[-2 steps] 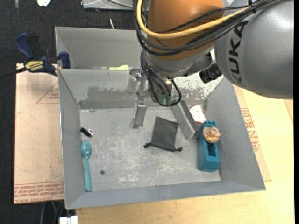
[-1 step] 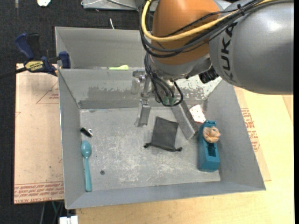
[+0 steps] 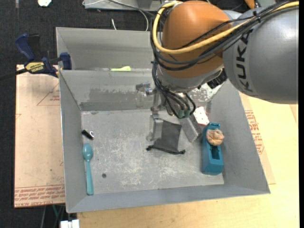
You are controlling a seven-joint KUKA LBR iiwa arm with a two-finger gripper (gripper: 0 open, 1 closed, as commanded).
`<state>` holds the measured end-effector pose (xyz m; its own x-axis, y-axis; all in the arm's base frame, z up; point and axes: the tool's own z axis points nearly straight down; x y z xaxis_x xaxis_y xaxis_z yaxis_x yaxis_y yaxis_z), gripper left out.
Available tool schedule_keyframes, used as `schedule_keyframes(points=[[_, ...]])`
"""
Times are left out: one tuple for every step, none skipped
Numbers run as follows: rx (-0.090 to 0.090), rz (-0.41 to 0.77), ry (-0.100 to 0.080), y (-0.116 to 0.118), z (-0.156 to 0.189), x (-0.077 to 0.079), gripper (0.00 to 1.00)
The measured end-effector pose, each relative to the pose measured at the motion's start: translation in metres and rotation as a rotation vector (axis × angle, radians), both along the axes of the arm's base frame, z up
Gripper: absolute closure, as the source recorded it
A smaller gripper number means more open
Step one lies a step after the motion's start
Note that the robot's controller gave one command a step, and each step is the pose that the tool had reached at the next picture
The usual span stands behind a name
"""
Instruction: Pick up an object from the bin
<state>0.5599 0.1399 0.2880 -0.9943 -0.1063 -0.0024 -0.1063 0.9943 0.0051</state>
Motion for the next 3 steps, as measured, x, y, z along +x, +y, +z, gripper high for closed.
schedule_keyframes(points=[[0.003,0.048,-0.015,-0.013,-0.003,0.002,0.0],[0.002,0.07,-0.014,-0.087,-0.006,-0.029,0.0],[0.005,0.045,-0.016,-0.083,-0.075,-0.028,0.0]])
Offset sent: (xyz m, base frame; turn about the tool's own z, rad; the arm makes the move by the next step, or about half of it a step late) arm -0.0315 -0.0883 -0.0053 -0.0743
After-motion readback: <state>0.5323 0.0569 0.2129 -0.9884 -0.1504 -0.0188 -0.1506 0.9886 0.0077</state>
